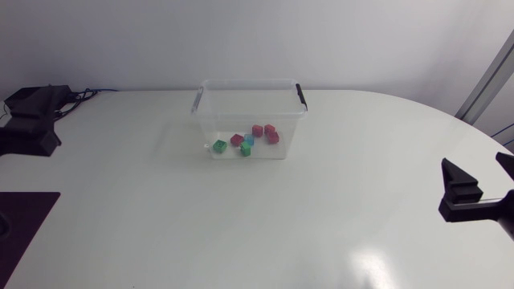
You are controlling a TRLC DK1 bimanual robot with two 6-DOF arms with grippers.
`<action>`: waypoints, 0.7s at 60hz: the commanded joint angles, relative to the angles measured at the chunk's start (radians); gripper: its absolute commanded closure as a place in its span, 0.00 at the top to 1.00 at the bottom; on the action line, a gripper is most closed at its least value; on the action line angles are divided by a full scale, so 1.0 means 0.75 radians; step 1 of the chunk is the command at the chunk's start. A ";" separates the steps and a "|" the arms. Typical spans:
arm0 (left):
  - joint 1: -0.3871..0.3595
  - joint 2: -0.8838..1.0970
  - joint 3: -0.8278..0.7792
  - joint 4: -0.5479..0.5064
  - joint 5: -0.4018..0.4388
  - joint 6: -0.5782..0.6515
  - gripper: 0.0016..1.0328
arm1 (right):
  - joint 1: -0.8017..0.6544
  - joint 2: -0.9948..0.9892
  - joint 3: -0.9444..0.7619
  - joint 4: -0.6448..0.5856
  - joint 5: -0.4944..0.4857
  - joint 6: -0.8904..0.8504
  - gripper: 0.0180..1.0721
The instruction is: Place the duplo bricks in the container
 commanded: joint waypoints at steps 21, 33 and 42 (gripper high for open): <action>0.000 -0.280 -0.311 -0.079 0.043 -0.133 0.96 | -0.050 -0.124 -0.256 0.209 -0.124 0.127 0.95; 0.001 -0.411 -0.444 -0.116 0.063 -0.193 0.96 | -0.071 -0.178 -0.364 0.302 -0.185 0.189 0.95; 0.002 -0.517 -0.551 -0.146 0.079 -0.242 0.96 | -0.088 -0.222 -0.451 0.378 -0.234 0.238 0.95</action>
